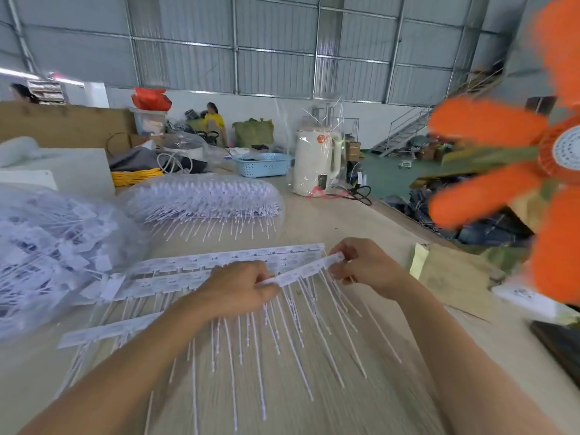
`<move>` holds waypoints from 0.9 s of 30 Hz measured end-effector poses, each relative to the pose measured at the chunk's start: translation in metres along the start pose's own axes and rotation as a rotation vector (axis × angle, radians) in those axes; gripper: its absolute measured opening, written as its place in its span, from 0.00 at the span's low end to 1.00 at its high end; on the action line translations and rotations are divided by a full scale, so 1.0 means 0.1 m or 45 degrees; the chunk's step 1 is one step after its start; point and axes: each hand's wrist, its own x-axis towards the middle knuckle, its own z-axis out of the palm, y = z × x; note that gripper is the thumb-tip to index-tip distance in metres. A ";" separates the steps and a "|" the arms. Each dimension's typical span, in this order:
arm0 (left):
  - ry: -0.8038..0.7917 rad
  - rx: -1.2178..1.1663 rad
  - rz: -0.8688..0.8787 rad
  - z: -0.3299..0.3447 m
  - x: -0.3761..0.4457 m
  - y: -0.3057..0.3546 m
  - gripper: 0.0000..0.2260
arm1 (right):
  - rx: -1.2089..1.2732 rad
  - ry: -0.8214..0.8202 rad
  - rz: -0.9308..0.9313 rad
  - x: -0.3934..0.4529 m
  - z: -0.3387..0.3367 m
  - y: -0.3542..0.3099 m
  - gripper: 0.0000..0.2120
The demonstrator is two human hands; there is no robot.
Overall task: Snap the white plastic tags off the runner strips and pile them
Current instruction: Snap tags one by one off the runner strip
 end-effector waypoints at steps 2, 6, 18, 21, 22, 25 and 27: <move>0.062 -0.137 0.064 0.03 0.03 0.18 0.12 | 0.172 -0.054 0.064 -0.04 0.06 -0.05 0.06; 0.208 -0.070 0.057 0.11 0.12 0.42 0.16 | 0.196 -0.004 0.100 -0.08 0.17 -0.10 0.08; 0.184 -0.282 0.192 0.21 0.17 0.42 0.14 | 0.095 0.048 -0.012 -0.05 0.24 0.01 0.05; 0.155 -0.536 0.129 0.18 0.19 0.43 0.17 | 0.154 0.107 -0.132 -0.02 0.27 0.02 0.10; 0.177 -0.555 0.096 0.17 0.19 0.44 0.18 | 0.156 0.117 -0.170 -0.02 0.28 0.02 0.10; 0.210 -0.605 -0.017 0.15 0.21 0.48 0.19 | 0.114 0.146 -0.281 -0.02 0.31 0.02 0.10; 0.192 -0.667 -0.124 0.11 0.23 0.52 0.17 | 0.111 0.167 -0.353 -0.03 0.33 0.03 0.08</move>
